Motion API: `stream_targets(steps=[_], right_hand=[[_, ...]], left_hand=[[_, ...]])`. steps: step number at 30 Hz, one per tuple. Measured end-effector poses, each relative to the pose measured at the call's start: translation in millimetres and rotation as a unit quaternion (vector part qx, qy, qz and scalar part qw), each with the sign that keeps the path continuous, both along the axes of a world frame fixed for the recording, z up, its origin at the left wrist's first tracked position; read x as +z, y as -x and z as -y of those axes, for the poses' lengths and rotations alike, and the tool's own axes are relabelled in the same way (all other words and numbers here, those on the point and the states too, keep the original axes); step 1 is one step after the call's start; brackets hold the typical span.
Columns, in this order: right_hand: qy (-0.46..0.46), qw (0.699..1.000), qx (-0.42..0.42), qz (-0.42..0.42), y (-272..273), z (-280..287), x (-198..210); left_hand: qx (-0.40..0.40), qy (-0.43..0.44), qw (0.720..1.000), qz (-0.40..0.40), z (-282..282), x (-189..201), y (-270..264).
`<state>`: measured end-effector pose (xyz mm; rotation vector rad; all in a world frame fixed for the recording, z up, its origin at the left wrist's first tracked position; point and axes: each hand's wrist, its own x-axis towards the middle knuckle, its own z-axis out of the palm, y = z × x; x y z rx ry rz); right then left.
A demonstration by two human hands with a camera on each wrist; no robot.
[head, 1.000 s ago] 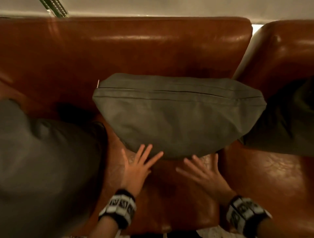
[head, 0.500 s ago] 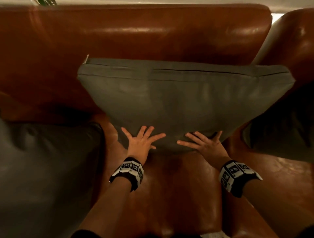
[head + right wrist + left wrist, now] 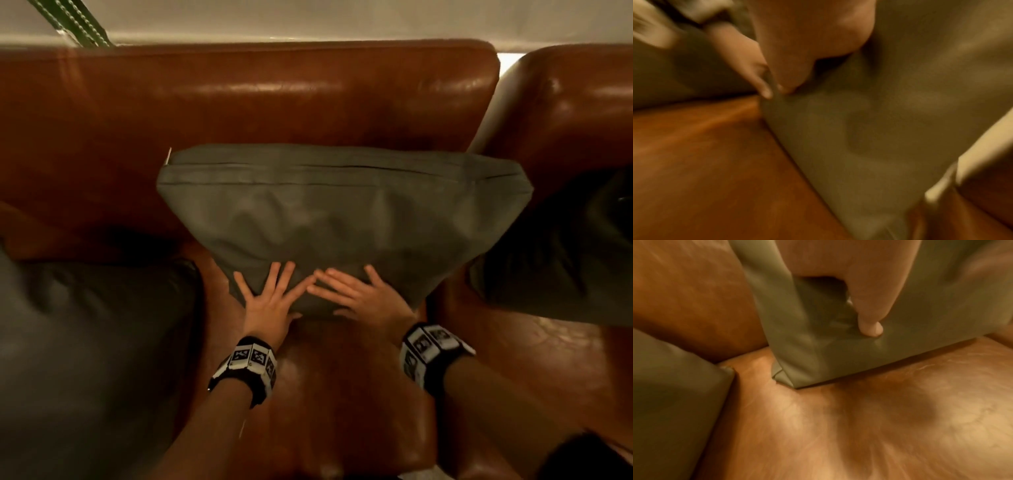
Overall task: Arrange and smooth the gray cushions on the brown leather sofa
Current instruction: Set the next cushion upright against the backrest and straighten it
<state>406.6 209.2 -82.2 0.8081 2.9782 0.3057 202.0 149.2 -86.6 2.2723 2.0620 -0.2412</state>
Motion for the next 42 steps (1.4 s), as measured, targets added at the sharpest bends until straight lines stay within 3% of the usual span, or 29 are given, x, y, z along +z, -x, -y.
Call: stream_targets(steps=[3, 7, 10, 16, 19, 21, 23, 27, 29, 31, 34, 37, 39, 40, 42], right_hand=[[0.010, 0.998, -0.005, 0.056, -1, -14, -9], [0.000, 0.996, -0.032, 0.088, 2, 4, -10], [-0.008, 0.997, -0.038, 0.063, 2, 16, 1], [-0.029, 0.999, -0.038, 0.004, -9, 51, 31], [-0.019, 0.995, -0.101, 0.004, -14, 20, 30], [-0.014, 0.992, -0.115, 0.052, -15, 2, 26], [-0.009, 0.991, -0.113, 0.068, -13, 0, 25], [-0.009, 0.993, -0.104, -0.053, -9, 28, 44], [-0.010, 0.985, -0.116, -0.127, -7, 27, 62], [-0.009, 0.967, -0.189, -0.172, -5, 8, 76], [0.031, 0.946, -0.289, -0.145, 0, -27, 83], [0.078, 0.947, -0.271, -0.156, 0, -32, 89], [0.065, 0.921, -0.313, -0.224, -16, -28, 101], [0.049, 0.884, -0.372, -0.278, -26, -27, 110], [0.052, 0.752, -0.529, -0.389, -47, -37, 123]], left_hand=[[-0.020, -0.004, 1.000, 0.002, 16, 15, -1], [0.002, -0.123, 0.992, 0.014, 23, 56, -2], [0.013, -0.074, 0.997, -0.033, -8, 74, 9], [0.055, 0.022, 0.998, -0.034, -34, 68, 1], [0.053, 0.005, 0.997, -0.047, -27, 72, 0], [0.038, -0.016, 0.998, -0.045, -23, 79, 3], [0.032, -0.065, 0.997, -0.007, -20, 96, 6], [0.033, -0.162, 0.984, 0.070, -30, 121, 15], [0.051, -0.116, 0.990, 0.064, -42, 123, 20], [0.068, -0.041, 0.994, 0.078, -49, 114, 27], [0.073, 0.016, 0.991, 0.115, -59, 107, 31], [0.105, -0.041, 0.977, 0.179, -63, 127, 35], [0.202, -0.163, 0.941, 0.219, -61, 135, 49], [0.265, -0.196, 0.911, 0.248, -60, 138, 60], [0.377, -0.178, 0.836, 0.355, -61, 139, 81]])
